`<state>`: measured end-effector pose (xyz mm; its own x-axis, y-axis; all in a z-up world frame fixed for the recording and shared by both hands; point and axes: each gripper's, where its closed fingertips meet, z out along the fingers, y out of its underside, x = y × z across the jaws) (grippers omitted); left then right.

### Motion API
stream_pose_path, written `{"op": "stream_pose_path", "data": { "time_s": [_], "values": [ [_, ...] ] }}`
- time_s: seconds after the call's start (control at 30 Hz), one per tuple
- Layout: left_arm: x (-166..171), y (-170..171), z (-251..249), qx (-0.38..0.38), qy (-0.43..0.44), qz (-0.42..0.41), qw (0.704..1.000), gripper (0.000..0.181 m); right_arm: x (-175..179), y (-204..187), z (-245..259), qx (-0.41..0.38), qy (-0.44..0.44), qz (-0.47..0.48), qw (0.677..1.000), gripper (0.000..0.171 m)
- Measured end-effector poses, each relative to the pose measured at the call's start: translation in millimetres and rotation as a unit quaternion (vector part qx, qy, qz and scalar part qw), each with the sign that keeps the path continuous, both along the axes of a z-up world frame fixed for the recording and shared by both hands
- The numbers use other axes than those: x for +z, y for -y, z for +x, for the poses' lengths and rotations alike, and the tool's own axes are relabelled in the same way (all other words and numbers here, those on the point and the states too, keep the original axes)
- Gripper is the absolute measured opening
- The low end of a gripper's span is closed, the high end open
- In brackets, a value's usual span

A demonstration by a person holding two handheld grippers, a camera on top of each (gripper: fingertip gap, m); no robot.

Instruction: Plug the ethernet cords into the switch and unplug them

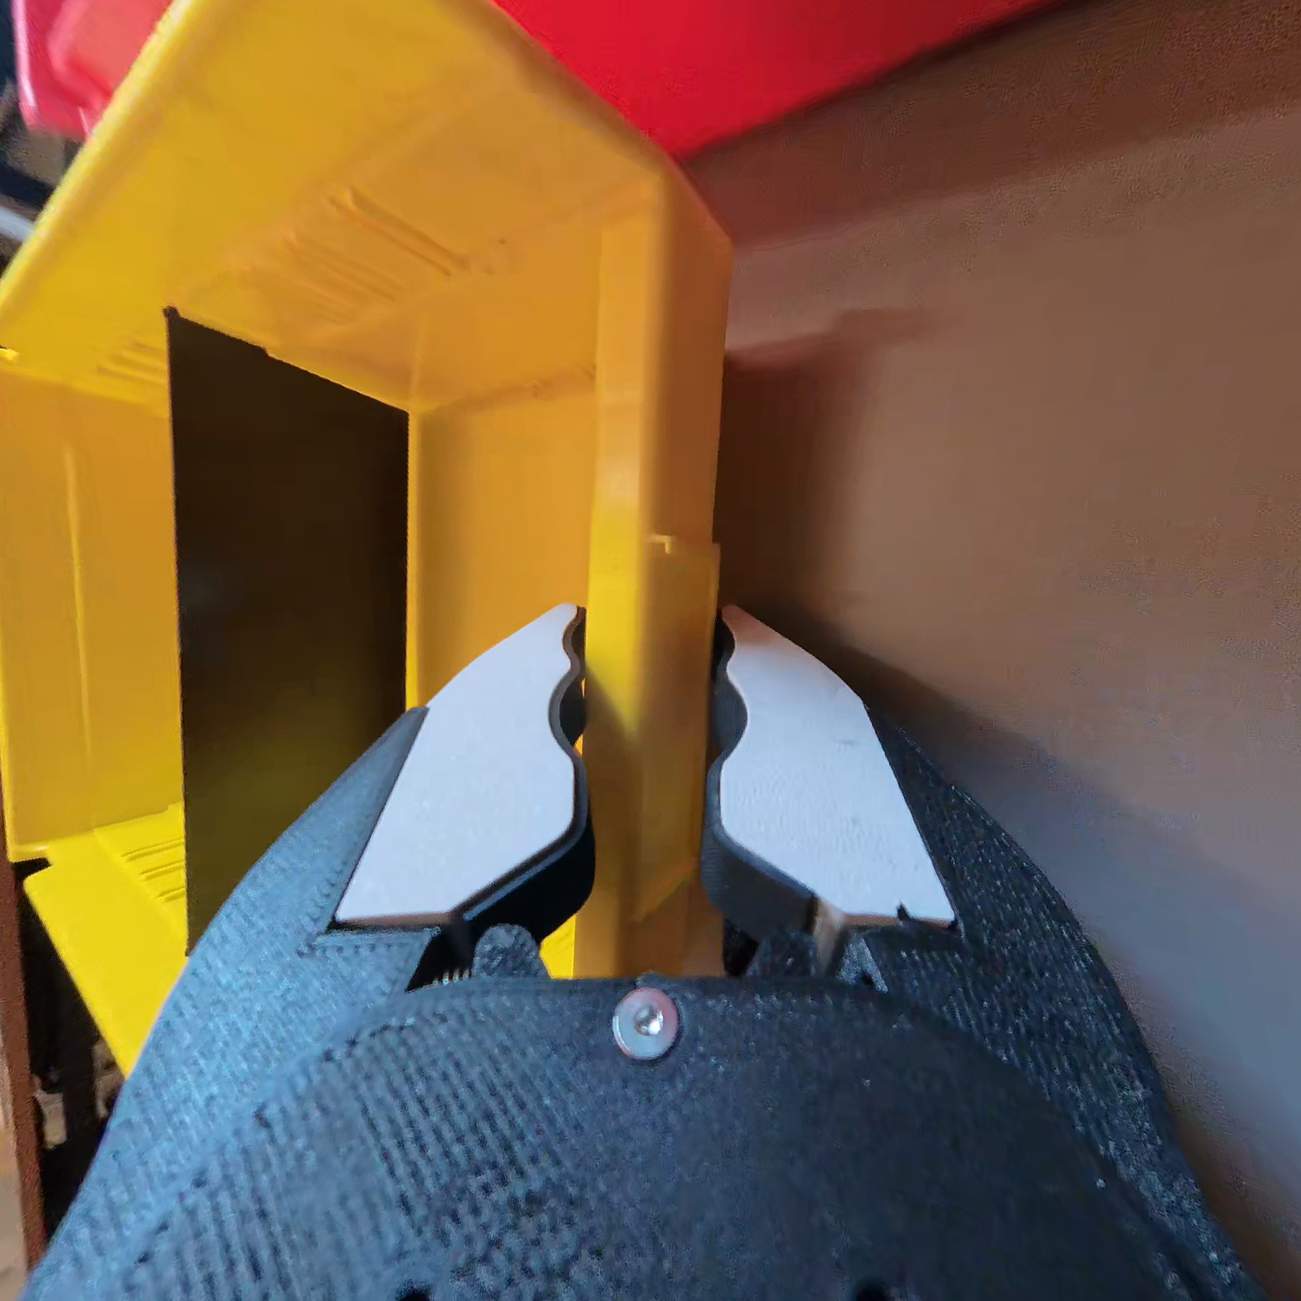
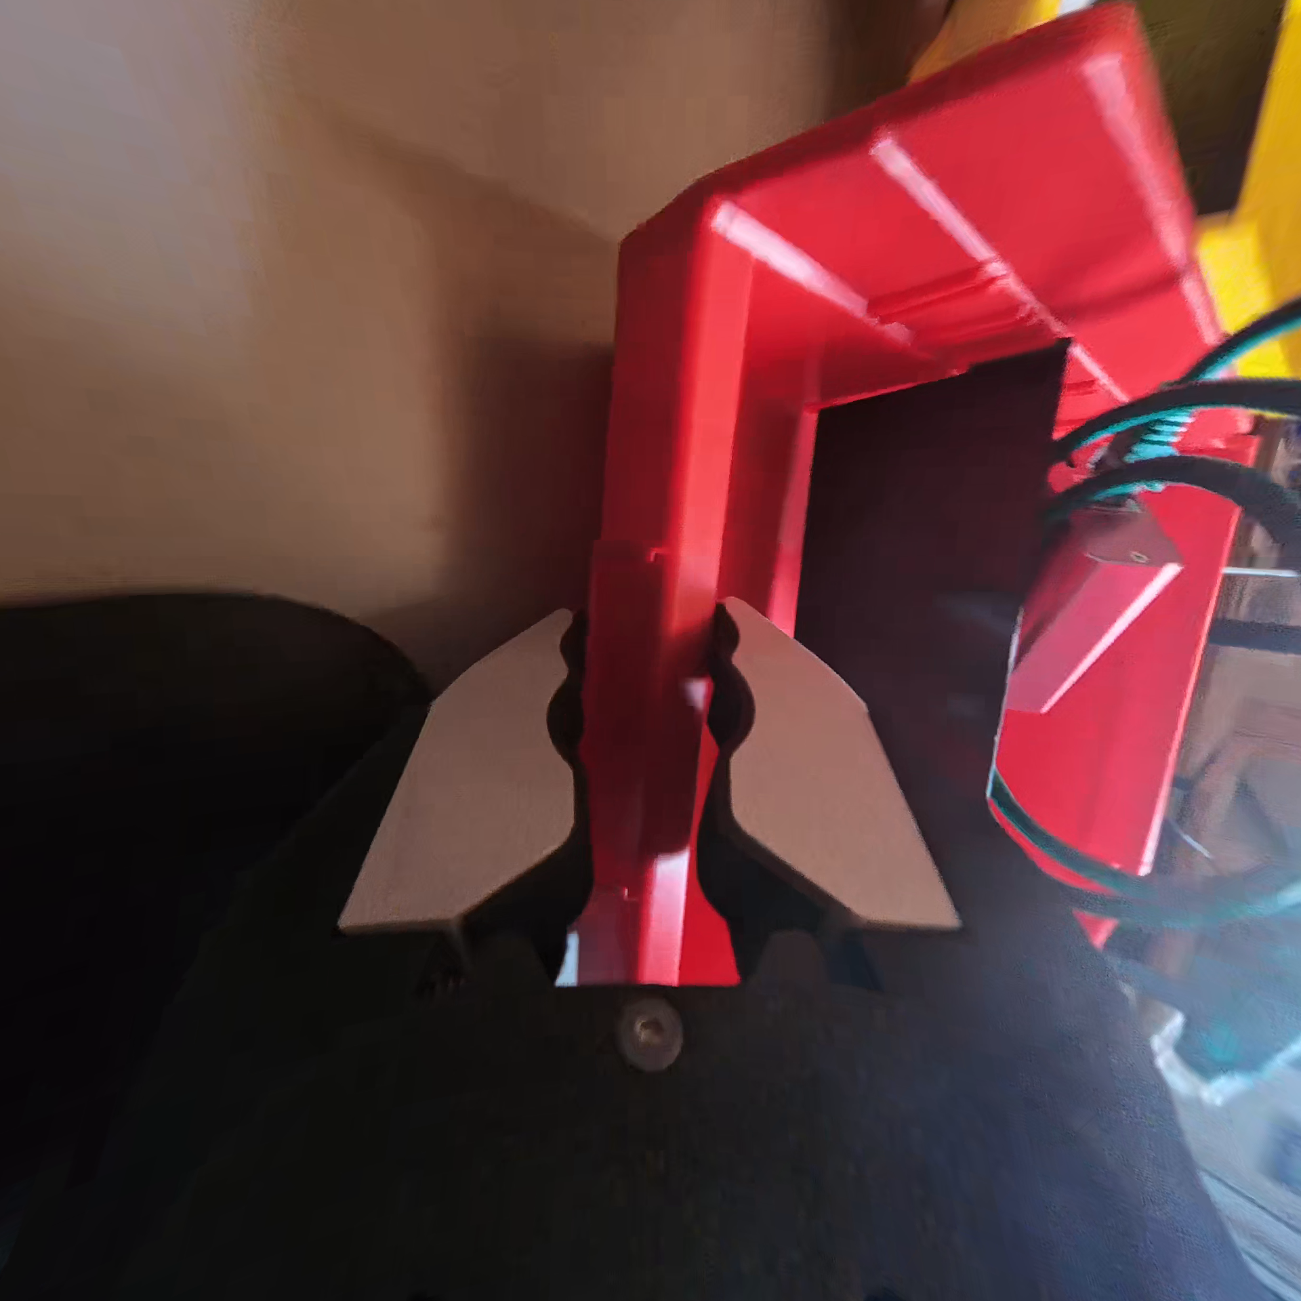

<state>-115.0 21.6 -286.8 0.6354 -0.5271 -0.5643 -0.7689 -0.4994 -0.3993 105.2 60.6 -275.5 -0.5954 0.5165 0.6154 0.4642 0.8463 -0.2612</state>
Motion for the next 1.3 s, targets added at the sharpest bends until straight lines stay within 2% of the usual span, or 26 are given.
{"op": "stream_pose_path", "data": {
  "time_s": [0.1, 0.17, 0.23, 0.33, 0.43, 0.5, 0.6, 0.7, 0.73, 0.83, 0.9, 1.0, 1.1, 1.2, 1.3],
  "values": [
    [7, -14, 5, -0.017, -0.003, 0.037, 0.999, 0.038, 33, 48, 10, -0.003, -0.076, -0.138, 0.987, 0.033],
    [18, -9, 5, -0.004, 0.031, 0.062, 0.998, 0.046, 65, 57, 21, -0.024, -0.149, -0.211, 0.966, 0.033],
    [37, 4, 10, 0.016, 0.08, 0.099, 0.992, 0.043, 91, 41, 38, -0.087, -0.224, -0.264, 0.934, 0.031],
    [67, 30, 45, 0.049, 0.233, 0.135, 0.962, 0.04, 106, -21, 73, -0.242, -0.336, -0.295, 0.861, 0.035],
    [83, 49, 98, 0.086, 0.37, 0.139, 0.914, 0.043, 88, -68, 99, -0.359, -0.375, -0.346, 0.782, 0.052],
    [84, 52, 135, 0.102, 0.421, 0.142, 0.89, 0.045, 71, -75, 93, -0.381, -0.368, -0.388, 0.754, 0.059],
    [76, 37, 165, 0.135, 0.436, 0.173, 0.873, 0.05, 50, -74, 71, -0.387, -0.331, -0.415, 0.754, 0.06],
    [58, 10, 178, 0.171, 0.445, 0.162, 0.864, 0.053, 37, -81, 56, -0.398, -0.311, -0.406, 0.761, 0.039],
    [53, 1, 172, 0.194, 0.418, 0.173, 0.87, 0.052, 40, -82, 55, -0.405, -0.322, -0.409, 0.752, 0.036],
    [50, -10, 153, 0.227, 0.352, 0.206, 0.885, 0.036, 46, -84, 63, -0.417, -0.353, -0.36, 0.757, 0.015],
    [53, -13, 151, 0.228, 0.346, 0.216, 0.884, 0.025, 51, -80, 70, -0.426, -0.368, -0.326, 0.76, 0.016],
    [71, -5, 160, 0.201, 0.328, 0.235, 0.893, 0.018, 72, -69, 87, -0.426, -0.404, -0.285, 0.757, 0.012],
    [102, 12, 170, 0.176, 0.316, 0.267, 0.893, 0.017, 111, -45, 101, -0.401, -0.446, -0.265, 0.755, 0.012],
    [149, 44, 165, 0.168, 0.29, 0.318, 0.887, 0.016, 155, -17, 96, -0.357, -0.477, -0.252, 0.762, 0.012],
    [191, 91, 143, 0.186, 0.255, 0.359, 0.878, 0.016, 192, 21, 68, -0.297, -0.498, -0.272, 0.768, 0.013]
  ]
}}
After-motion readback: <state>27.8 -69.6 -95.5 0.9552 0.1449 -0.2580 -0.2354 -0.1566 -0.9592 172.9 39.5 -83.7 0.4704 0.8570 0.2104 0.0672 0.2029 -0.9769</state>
